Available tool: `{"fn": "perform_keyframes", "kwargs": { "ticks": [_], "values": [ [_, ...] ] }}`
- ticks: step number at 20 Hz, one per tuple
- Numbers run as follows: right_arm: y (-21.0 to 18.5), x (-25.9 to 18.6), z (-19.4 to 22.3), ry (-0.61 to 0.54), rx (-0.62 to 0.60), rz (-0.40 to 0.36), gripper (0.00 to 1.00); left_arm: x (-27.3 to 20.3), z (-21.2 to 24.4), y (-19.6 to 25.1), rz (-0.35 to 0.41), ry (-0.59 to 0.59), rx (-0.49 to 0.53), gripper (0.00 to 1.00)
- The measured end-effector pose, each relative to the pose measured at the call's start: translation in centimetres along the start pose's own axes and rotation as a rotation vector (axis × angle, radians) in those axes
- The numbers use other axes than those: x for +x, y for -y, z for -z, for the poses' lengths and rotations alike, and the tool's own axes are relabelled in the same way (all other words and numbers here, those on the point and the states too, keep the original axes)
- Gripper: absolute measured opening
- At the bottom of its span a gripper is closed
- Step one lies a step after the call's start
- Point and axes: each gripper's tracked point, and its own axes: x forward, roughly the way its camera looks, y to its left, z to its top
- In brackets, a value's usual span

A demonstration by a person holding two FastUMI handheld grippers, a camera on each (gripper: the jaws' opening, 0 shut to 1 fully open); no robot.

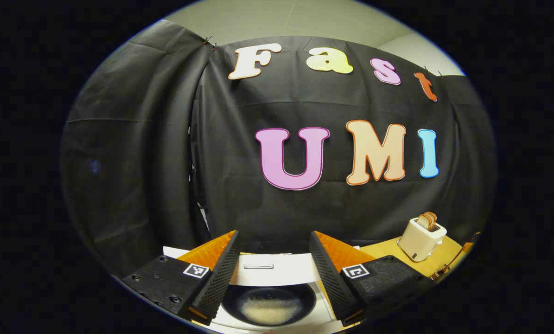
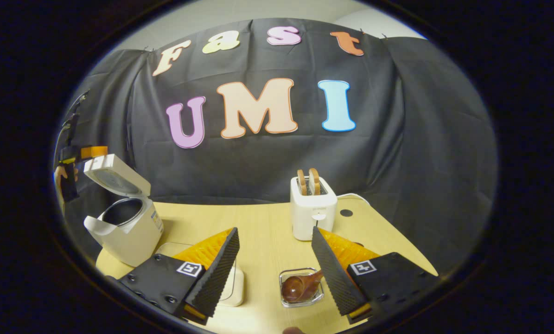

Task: Close the left gripper, press the button to open the rice cooker; take a wooden spoon from the chopstick holder with the right hand, scoop a spoonful of rice and pour it into the rice cooker, then put the wooden spoon back into the chopstick holder.

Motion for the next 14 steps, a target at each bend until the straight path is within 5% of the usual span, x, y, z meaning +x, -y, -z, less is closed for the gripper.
{"fn": "perform_keyframes", "kwargs": {
  "ticks": [14],
  "values": [
    [-2.4, 0.2, 0.4, -0.019, -0.031, -0.052, 0.99, -4.6, 7.1, 0.7, 0.010, -0.100, -0.013, 0.87]
  ]
}}
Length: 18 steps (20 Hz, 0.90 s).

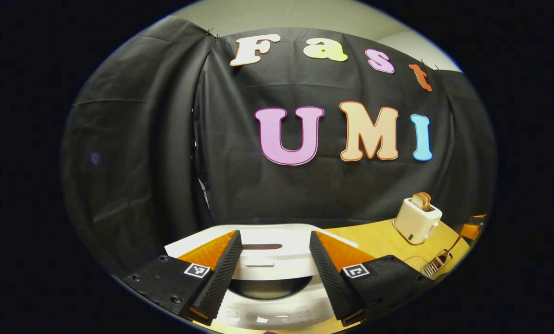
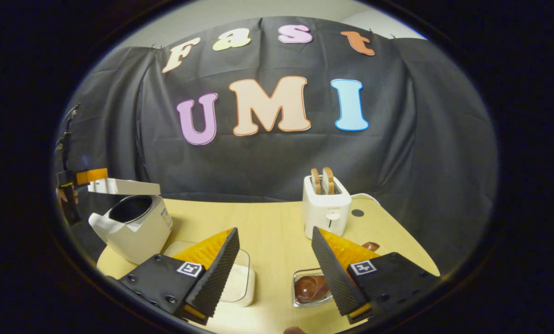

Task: Close the left gripper, press the button to open the rice cooker; take a wooden spoon from the chopstick holder with the right hand, scoop a spoonful of rice and pour it into the rice cooker, then put the wooden spoon back into the chopstick holder.

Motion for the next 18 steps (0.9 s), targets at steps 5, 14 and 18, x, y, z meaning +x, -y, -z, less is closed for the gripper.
{"fn": "perform_keyframes", "kwargs": {
  "ticks": [5, 14, 18],
  "values": [
    [-0.8, 0.0, 0.2, -0.008, -0.018, -0.017, 0.99, -0.7, 3.0, 0.0, 0.009, -0.052, -0.016, 0.88],
    [-1.0, -0.3, 0.2, -0.011, -0.027, -0.025, 0.99, -0.7, 6.9, 0.0, 0.000, -0.135, -0.022, 0.87],
    [-0.7, -0.3, 0.1, -0.009, -0.027, -0.022, 0.99, -0.5, 8.3, 0.0, -0.004, -0.165, -0.015, 0.87]
  ]
}}
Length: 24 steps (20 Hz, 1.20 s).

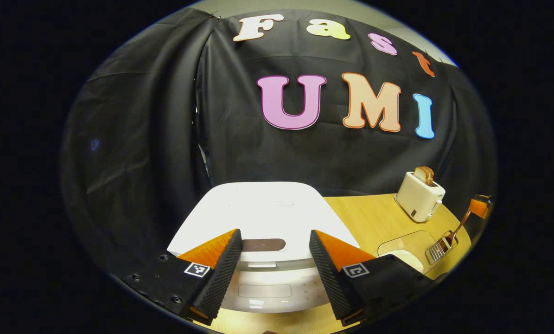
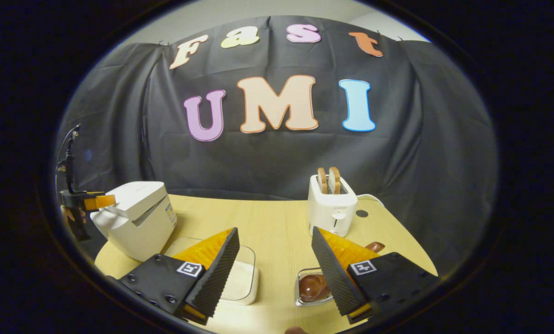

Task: Close the left gripper, press the button to open the rice cooker; take a wooden spoon from the chopstick holder with the right hand, scoop a spoonful of rice and pour it into the rice cooker, then put the wooden spoon back into the chopstick holder.

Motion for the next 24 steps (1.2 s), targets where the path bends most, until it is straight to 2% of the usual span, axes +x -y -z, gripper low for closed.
{"fn": "perform_keyframes", "kwargs": {
  "ticks": [16, 24],
  "values": [
    [-0.8, 0.6, 0.1, -0.002, 0.001, -0.013, 0.99, 1.1, 2.0, -0.3, -0.008, -0.123, -0.009, 0.88],
    [-2.2, 0.6, -1.0, 0.026, 0.008, -0.043, 0.99, 0.8, 1.4, 0.0, 0.026, -0.084, 0.025, 0.87]
  ]
}}
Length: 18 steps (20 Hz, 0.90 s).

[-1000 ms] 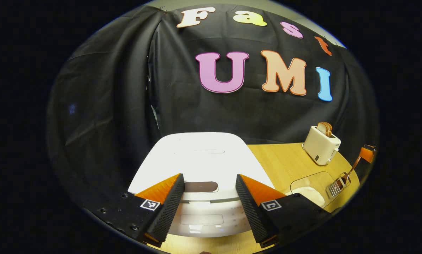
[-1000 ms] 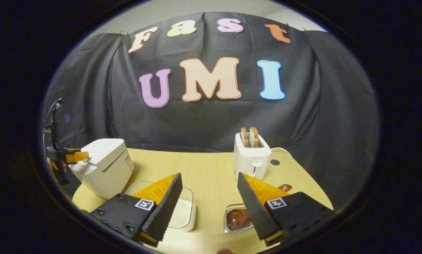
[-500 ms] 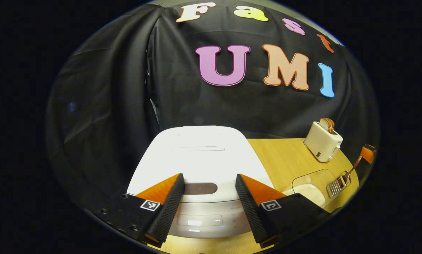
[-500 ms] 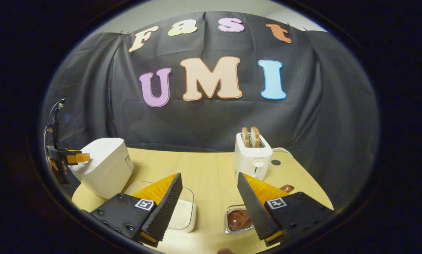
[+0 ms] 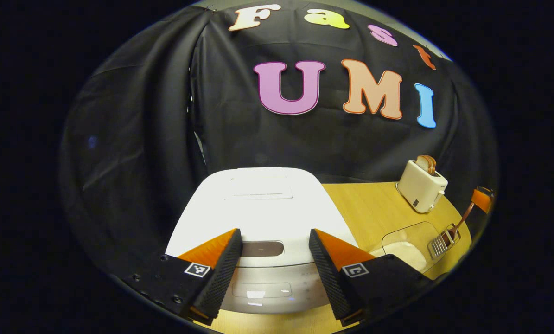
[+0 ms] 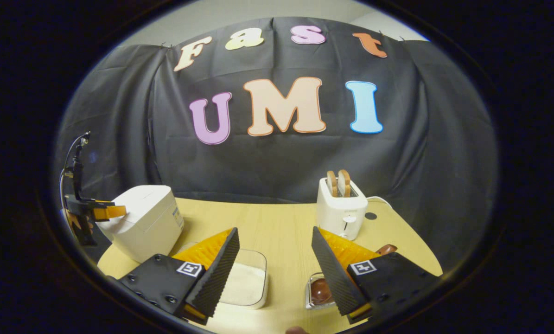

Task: Close the left gripper, press the button to open the rice cooker; take a wooden spoon from the chopstick holder with the right hand, scoop a spoonful of rice and pour it into the rice cooker, then put the wooden spoon back into the chopstick holder.

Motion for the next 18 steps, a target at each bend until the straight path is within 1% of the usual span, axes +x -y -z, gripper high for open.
{"fn": "perform_keyframes", "kwargs": {
  "ticks": [2, 4, 6, 8, 9, 11, 12, 13, 15, 17, 18],
  "values": [
    [0.0, -0.1, -0.3, 0.008, 0.001, -0.002, 0.99, -0.2, -0.9, 0.1, 0.015, 0.026, 0.026, 0.89],
    [0.2, -0.2, -0.1, 0.004, 0.000, 0.001, 0.99, -0.2, -1.6, -0.6, 0.010, 0.054, 0.038, 0.92],
    [0.5, -0.3, 0.0, 0.003, -0.008, 0.007, 0.99, -0.2, -1.4, -1.3, -0.002, 0.050, 0.014, 0.95],
    [0.7, -0.4, -0.1, 0.004, -0.007, 0.010, 0.99, -0.4, -0.4, -1.8, -0.021, 0.026, -0.010, 0.96],
    [0.9, -0.4, 0.0, 0.003, -0.005, 0.013, 0.99, -0.3, -0.6, -1.9, -0.024, 0.037, -0.009, 0.96],
    [1.2, -0.2, 0.1, -0.002, 0.000, 0.018, 0.99, -0.1, 0.1, -1.8, -0.031, 0.021, -0.010, 0.96],
    [1.2, -0.1, 0.1, -0.004, 0.002, 0.020, 0.99, -0.1, 1.0, -1.9, -0.036, -0.022, -0.017, 0.96],
    [1.1, -0.1, 0.1, -0.003, 0.003, 0.018, 0.99, -0.4, 0.5, -2.0, -0.038, -0.003, -0.017, 0.96],
    [0.7, 0.1, 0.1, -0.001, 0.005, 0.009, 0.99, -0.3, 1.0, -1.8, -0.033, -0.015, -0.030, 0.96],
    [0.0, 0.1, 0.1, 0.000, 0.005, -0.006, 0.99, -0.3, 0.7, -1.9, -0.026, 0.021, -0.030, 0.98],
    [-0.4, 0.1, 0.0, 0.003, 0.005, -0.013, 0.99, -0.5, 0.7, -1.6, -0.022, 0.044, -0.023, 0.96]
  ]
}}
